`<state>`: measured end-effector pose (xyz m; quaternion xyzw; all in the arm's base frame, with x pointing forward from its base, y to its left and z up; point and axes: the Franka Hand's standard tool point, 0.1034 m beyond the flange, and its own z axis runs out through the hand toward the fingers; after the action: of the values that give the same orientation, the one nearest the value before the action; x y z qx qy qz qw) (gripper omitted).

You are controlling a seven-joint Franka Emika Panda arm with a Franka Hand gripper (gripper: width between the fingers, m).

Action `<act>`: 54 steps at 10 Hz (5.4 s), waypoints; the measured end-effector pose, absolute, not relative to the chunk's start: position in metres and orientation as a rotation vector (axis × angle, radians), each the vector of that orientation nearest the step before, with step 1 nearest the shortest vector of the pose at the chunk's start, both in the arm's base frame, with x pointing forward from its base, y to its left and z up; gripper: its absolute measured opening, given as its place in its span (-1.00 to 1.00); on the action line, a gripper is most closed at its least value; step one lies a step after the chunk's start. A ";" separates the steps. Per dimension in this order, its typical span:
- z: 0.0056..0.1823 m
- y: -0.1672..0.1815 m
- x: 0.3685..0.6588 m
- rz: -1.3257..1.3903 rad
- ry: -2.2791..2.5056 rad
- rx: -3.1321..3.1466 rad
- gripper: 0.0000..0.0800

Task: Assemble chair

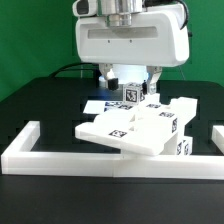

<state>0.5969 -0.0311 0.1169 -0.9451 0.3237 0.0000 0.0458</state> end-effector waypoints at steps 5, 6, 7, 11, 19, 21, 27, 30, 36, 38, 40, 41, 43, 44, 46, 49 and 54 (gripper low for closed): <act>0.116 -0.030 0.597 -0.005 0.811 -2.953 -0.03; 0.116 -0.030 0.597 -0.005 0.812 -2.953 -0.28; 0.116 -0.030 0.597 -0.004 0.843 -2.944 -0.28; 0.117 -0.031 0.599 -0.009 1.136 -2.842 -0.28; 0.117 -0.028 0.599 0.026 1.968 -2.346 -0.28; 0.117 -0.025 0.600 0.035 2.140 -2.192 -0.28; 0.117 -0.011 0.600 0.066 2.585 -1.656 -0.28; 0.117 -0.006 0.600 0.089 2.735 -1.391 -0.28; 0.117 0.021 0.599 0.139 2.762 -1.314 -0.28; 0.117 0.021 0.600 0.136 2.724 -1.355 -0.28; 0.117 0.022 0.600 0.135 2.715 -1.372 -0.08; 0.117 0.022 0.600 0.135 2.714 -1.375 0.38; 0.118 0.021 0.600 0.131 2.701 -1.395 0.57; 0.118 0.023 0.600 0.131 2.698 -1.398 0.61; 0.117 0.026 0.599 0.133 2.697 -1.405 0.62; 0.117 0.034 0.599 0.134 2.687 -1.424 0.62; 0.115 0.050 0.594 0.142 2.674 -1.460 0.62</act>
Offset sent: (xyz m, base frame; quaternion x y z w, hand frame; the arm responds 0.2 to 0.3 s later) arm 0.0000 0.0000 0.0000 0.0000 0.0000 0.0000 1.0000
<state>0.5937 0.0501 0.1151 -0.4782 0.8758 0.0465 0.0456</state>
